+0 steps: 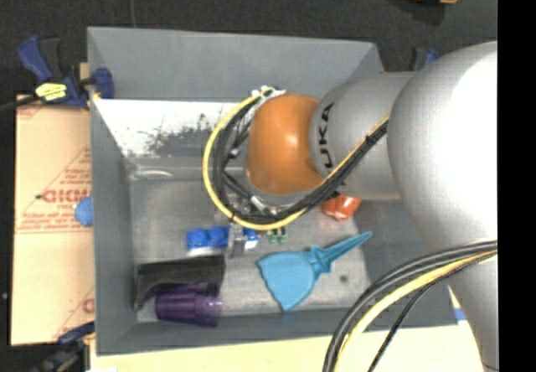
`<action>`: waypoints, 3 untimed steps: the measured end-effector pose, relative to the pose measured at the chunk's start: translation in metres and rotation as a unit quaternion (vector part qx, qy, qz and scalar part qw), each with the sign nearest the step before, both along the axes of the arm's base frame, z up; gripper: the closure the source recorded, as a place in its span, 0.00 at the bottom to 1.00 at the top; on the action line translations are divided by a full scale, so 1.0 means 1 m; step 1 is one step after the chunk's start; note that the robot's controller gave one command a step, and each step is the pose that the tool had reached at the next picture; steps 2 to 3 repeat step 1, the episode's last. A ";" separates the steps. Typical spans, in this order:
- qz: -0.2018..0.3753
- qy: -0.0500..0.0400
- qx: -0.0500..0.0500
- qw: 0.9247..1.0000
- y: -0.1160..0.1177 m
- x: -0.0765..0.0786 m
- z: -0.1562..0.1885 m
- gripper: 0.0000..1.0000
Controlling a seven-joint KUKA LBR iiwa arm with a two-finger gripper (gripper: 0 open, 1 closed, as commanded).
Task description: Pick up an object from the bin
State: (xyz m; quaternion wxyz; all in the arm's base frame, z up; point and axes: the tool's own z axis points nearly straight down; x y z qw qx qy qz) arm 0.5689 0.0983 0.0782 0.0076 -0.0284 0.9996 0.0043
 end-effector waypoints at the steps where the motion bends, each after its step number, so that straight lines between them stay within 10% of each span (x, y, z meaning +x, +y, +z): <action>1: -0.001 -0.002 0.001 1.000 0.000 0.000 0.004 1.00; 3: -0.001 -0.002 0.001 1.000 0.000 0.000 0.004 1.00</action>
Offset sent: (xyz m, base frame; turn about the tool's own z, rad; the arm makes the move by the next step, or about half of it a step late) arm 0.0001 0.0001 0.0507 0.0008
